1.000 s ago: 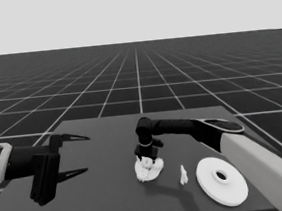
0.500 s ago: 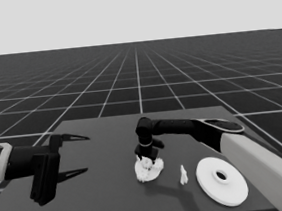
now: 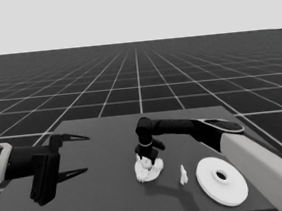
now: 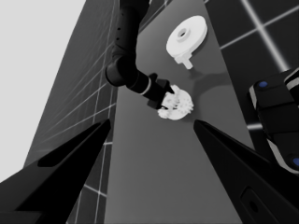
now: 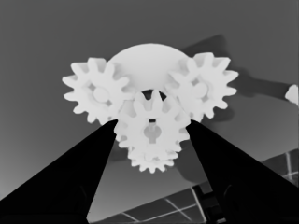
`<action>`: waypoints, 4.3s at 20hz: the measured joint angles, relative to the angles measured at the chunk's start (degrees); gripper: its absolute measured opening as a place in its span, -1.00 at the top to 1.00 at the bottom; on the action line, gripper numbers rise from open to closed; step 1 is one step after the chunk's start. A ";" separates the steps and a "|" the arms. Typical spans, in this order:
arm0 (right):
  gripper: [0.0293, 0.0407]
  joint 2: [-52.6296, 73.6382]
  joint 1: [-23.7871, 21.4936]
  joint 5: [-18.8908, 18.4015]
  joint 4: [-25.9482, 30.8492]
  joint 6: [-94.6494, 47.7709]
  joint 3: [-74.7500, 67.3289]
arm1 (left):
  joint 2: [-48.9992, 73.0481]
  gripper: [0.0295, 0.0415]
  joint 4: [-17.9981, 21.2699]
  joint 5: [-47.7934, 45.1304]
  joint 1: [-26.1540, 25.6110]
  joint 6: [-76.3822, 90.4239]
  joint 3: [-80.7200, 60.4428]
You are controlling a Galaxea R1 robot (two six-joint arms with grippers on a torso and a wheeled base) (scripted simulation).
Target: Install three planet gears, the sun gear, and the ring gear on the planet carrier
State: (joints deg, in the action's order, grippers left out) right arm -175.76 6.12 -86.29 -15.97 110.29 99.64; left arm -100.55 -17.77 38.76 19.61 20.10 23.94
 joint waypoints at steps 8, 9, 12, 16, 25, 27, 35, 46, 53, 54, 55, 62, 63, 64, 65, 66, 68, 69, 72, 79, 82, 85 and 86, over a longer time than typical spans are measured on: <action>0.70 0.02 0.12 0.00 -0.01 4.80 0.02 | 0.00 -0.49 0.00 0.00 0.00 0.00 0.00; 0.70 0.02 0.13 0.00 -0.01 5.40 0.02 | 0.00 -0.49 0.00 0.00 0.00 0.00 0.00; 0.70 0.02 0.14 0.00 -0.01 7.20 0.03 | 0.00 -0.49 0.00 0.00 0.00 0.00 0.00; 0.70 0.03 0.14 0.00 -0.01 9.60 0.03 | 0.00 -0.49 0.00 0.00 0.00 0.00 0.00; 0.70 0.02 0.14 -0.01 -0.01 15.00 0.03 | 0.00 -0.49 0.00 0.00 0.00 0.00 0.00; 0.70 0.03 0.14 -0.01 -0.01 16.20 0.03 | 0.00 -0.49 0.00 0.00 0.00 0.00 0.00; 0.70 0.03 0.14 -0.01 -0.01 21.00 0.03 | 0.00 -0.49 0.00 0.00 0.00 0.00 0.00; -0.53 0.02 0.13 0.00 -0.02 26.49 0.03 | 0.00 -0.49 0.00 0.00 0.00 0.00 0.00; -0.61 0.02 0.13 0.00 -0.02 26.65 0.03 | 0.00 -0.49 0.00 0.00 0.00 0.00 0.00; -0.76 1.59 -5.73 -3.26 6.78 6.20 -5.94 | 0.00 -0.49 0.00 0.00 0.00 0.00 0.00; -0.73 1.74 -11.87 -4.28 11.49 -7.33 -7.46 | 0.00 -0.49 0.00 0.00 0.00 0.00 0.00; -0.61 1.23 -19.88 -4.26 18.62 -29.25 -5.64 | 0.00 -0.49 0.00 0.00 0.00 0.00 0.00; -0.61 1.22 -19.94 -4.26 18.69 -29.50 -5.59 | 0.00 -0.49 0.00 0.00 0.00 0.00 0.00; -0.99 16.55 -11.08 5.15 1.39 -54.02 -31.40 | 0.00 -0.49 0.00 0.00 0.00 0.00 0.00; -0.79 40.48 0.22 10.69 -9.05 -69.74 -50.25 | 0.00 -0.49 0.00 0.00 0.00 0.00 0.00; -0.68 55.39 6.44 13.91 -15.20 -78.98 -61.34 | 0.00 -0.49 0.00 0.00 0.00 0.00 0.00; -0.63 68.53 11.73 17.00 -20.94 -87.62 -71.94 | 0.00 -0.49 0.00 0.00 0.00 0.00 0.00; -0.62 71.26 12.79 17.68 -22.19 -89.50 -74.25 | 0.00 -0.49 0.00 0.00 0.00 0.00 0.00; -0.61 74.25 13.94 18.47 -23.63 -91.64 -76.84 | 0.00 -0.49 0.00 0.00 0.00 0.00 0.00; -0.62 59.37 -24.10 -5.81 21.46 -48.26 -47.85 | 0.00 -0.49 0.00 0.00 0.00 0.00 0.00; -0.61 58.20 -24.29 -6.75 21.98 -47.15 -45.58 | 0.00 -0.49 0.00 0.00 0.00 0.00 0.00; -0.61 58.22 -4.59 2.18 3.70 -46.72 -45.74 | 0.00 -0.49 0.00 0.00 0.00 0.00 0.00; -0.61 57.02 0.21 4.25 -0.08 -47.18 -43.42 | 0.00 -0.49 0.00 0.00 0.00 0.00 0.00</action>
State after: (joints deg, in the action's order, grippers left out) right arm -118.74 6.33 -82.03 -16.05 63.11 56.22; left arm -100.55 -17.77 38.76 19.61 20.10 23.94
